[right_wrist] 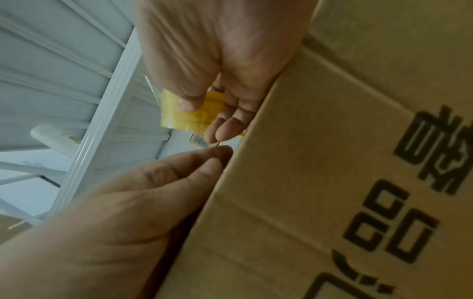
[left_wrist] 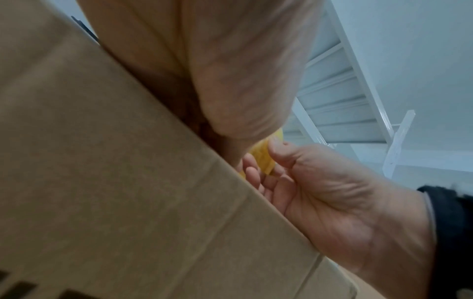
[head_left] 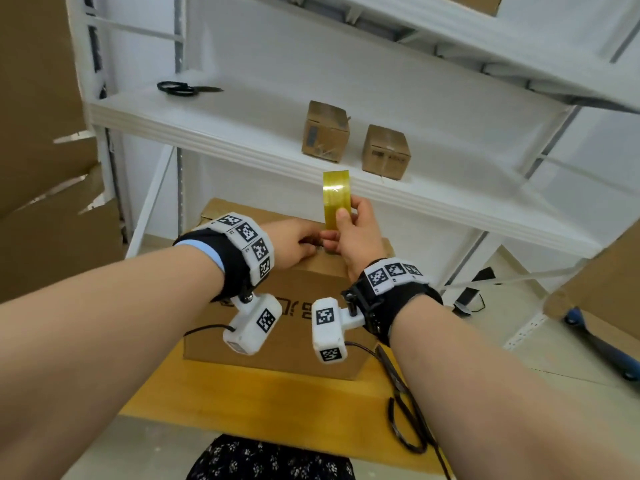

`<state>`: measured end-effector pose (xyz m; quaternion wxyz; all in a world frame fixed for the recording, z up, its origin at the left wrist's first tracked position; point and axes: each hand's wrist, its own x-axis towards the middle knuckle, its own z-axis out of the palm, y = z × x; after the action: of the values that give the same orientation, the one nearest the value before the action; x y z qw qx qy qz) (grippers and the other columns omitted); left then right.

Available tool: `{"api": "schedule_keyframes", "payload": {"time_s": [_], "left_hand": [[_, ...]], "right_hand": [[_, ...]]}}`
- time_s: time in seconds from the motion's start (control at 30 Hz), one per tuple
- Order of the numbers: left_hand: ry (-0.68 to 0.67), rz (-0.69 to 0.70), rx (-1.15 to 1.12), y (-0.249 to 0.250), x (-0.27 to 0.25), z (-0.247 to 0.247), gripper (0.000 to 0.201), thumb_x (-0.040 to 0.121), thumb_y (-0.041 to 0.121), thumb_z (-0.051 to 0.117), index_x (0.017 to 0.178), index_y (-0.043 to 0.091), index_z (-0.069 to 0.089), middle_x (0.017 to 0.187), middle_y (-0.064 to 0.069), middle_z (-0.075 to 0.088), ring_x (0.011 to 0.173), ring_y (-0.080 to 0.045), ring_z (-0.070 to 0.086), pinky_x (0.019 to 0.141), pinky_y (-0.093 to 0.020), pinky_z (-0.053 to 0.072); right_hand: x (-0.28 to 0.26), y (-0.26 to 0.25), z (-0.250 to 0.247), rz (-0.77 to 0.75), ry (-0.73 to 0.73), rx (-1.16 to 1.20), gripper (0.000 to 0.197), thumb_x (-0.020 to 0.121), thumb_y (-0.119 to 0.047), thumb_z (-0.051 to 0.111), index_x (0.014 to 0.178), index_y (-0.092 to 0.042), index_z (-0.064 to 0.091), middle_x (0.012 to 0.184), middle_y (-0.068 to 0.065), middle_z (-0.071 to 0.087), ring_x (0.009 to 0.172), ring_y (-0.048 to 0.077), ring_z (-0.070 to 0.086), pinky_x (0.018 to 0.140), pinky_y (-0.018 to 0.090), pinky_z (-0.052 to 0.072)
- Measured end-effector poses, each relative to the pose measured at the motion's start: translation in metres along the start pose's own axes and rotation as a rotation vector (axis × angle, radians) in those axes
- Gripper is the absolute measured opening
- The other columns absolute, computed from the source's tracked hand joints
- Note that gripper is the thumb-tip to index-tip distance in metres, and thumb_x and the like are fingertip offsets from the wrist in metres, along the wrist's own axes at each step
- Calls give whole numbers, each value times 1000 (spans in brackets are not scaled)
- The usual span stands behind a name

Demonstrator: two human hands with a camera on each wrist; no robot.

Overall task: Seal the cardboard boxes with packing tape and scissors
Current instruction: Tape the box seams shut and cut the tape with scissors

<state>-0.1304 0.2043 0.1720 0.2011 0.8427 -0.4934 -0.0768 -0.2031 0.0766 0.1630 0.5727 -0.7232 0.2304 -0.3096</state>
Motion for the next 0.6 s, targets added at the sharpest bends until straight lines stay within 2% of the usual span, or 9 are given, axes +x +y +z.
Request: {"api": "schedule_keyframes", "payload": {"time_s": [0.07,0.17,0.23,0.3,0.37,0.43,0.53,0.6], "left_hand": [[67,-41,-69,-11,-1,1,31,97,26,52,128,25,54,124,1,61,111,-19,57,97,-35,45],[364,-72,-266,-18,-1,-4,23,95,19,53,117,21,50,115,0,60,104,-20,59,94,-37,48],[513,-43,-320,-14,-1,-13,30,94,13,53,121,21,45,116,-3,51,102,-19,56,94,-35,47],[530,6,-351,-6,-1,-25,47,93,6,52,132,29,40,122,-5,41,103,-17,52,96,-31,45],[473,42,-365,1,-1,-34,55,92,3,48,136,36,40,126,-5,36,107,-18,50,98,-30,44],[416,48,-323,1,0,-39,48,93,3,48,129,34,52,126,-3,36,111,-18,49,99,-28,42],[400,58,-249,-3,-1,-43,32,93,6,55,114,26,67,118,2,44,111,-13,47,94,-23,35],[421,81,-238,-3,-2,-43,24,90,9,63,104,26,70,112,4,48,109,-12,48,95,-25,36]], "right_hand": [[-1,3,1,-28,-10,-39,24,105,-20,43,128,-24,48,113,4,59,72,15,66,63,27,56],[-1,6,0,-80,-38,-96,27,104,-18,44,130,-23,50,116,4,59,70,11,64,64,26,56],[-3,6,0,-109,-88,-130,26,103,-17,45,128,-24,52,117,3,59,69,11,62,66,28,57],[-6,6,3,-127,-148,-156,26,101,-18,48,116,-37,57,118,2,60,73,14,61,71,31,57],[-9,4,7,-139,-178,-194,26,94,-27,53,101,-51,60,119,8,60,83,17,59,77,35,55],[-10,5,8,-137,-189,-215,23,88,-33,54,100,-52,61,121,12,58,86,18,58,76,34,53],[-10,5,5,-108,-202,-178,25,95,-26,54,96,-50,62,125,16,56,78,15,58,64,25,50],[-9,6,3,-102,-212,-163,23,97,-25,53,95,-47,62,126,16,55,76,14,57,61,22,50]]}}
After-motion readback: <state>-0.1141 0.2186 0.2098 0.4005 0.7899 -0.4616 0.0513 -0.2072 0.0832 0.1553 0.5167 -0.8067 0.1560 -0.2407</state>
